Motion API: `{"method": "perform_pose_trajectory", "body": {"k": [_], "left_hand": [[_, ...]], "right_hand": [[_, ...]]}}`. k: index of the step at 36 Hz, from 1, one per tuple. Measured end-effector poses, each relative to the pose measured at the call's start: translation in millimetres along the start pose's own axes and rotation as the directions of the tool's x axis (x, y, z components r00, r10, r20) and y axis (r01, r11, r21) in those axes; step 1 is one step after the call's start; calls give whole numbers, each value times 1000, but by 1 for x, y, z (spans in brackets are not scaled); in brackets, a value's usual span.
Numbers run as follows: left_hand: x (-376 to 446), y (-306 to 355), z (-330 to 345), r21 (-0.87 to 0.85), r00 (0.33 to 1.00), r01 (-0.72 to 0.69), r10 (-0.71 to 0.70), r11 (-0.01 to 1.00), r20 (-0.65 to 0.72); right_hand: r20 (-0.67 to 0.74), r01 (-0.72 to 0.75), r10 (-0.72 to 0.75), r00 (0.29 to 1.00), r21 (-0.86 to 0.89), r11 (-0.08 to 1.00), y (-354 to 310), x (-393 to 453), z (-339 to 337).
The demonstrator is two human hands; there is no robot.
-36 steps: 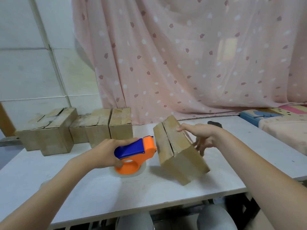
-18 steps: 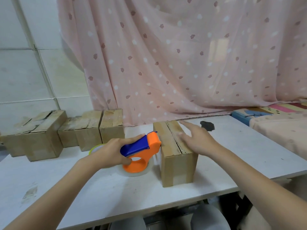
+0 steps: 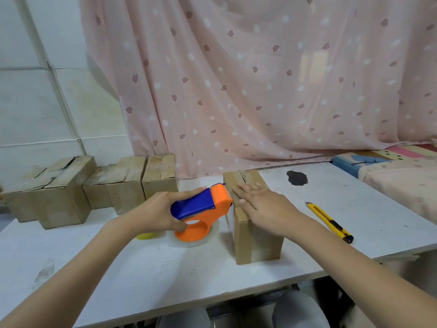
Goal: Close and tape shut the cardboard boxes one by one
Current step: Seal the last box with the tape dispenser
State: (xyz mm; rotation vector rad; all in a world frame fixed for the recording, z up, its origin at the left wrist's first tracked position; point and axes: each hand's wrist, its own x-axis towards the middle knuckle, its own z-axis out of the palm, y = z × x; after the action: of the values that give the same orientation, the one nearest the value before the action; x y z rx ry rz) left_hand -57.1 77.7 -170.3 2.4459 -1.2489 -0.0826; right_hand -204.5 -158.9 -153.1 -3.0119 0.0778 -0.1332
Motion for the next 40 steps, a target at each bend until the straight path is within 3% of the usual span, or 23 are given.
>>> {"method": "perform_pose_trajectory", "body": {"k": [10,19,26,33,40], "left_hand": [[-46,-28,-27,124,982,138,-152,983,112],[-79,-48,-48,187,969,162,-191,969,153],[-66,-23,-35,386,976,109,-173,916,133],[-60,-16,-33,467,982,84,-152,880,110],[-36,3,-44,586,967,-35,-122,809,225]], "right_hand": [[-8,-26,26,1000,4,1000,-4,-1,-1],[-13,-35,35,999,5,999,-8,-3,-3],[-13,-38,39,999,21,999,-9,-4,-4],[-21,-38,38,999,20,999,-8,-5,-3],[-19,-37,37,999,14,999,-8,-5,-3]]}}
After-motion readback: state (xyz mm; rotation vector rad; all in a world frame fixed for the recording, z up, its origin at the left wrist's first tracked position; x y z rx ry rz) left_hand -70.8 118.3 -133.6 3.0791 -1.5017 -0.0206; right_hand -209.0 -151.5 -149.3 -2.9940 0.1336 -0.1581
